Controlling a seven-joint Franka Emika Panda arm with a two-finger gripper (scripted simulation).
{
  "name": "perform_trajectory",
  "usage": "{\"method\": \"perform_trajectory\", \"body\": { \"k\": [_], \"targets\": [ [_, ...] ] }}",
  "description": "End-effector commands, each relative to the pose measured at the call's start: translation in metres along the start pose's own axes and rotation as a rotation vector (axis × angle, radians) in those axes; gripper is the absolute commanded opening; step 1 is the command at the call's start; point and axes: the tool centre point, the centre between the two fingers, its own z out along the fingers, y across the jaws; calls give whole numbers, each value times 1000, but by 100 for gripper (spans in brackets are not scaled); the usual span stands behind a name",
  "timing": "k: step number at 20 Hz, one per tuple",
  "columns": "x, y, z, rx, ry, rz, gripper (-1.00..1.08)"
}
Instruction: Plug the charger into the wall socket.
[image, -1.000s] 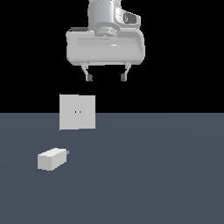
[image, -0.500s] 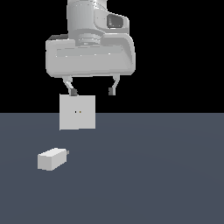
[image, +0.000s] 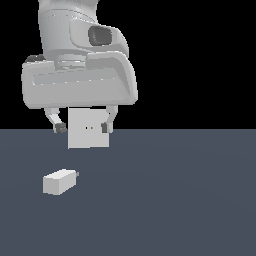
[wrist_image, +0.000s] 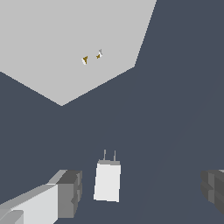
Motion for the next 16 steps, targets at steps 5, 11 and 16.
{"method": "perform_trajectory", "body": {
  "k": [5,11,16],
  "targets": [
    [-20,-14,18,-7,19,46,100],
    [-29,-22,29,-12,28,70,100],
    [-32,-25,32,-14,31,79,100]
  ]
}}
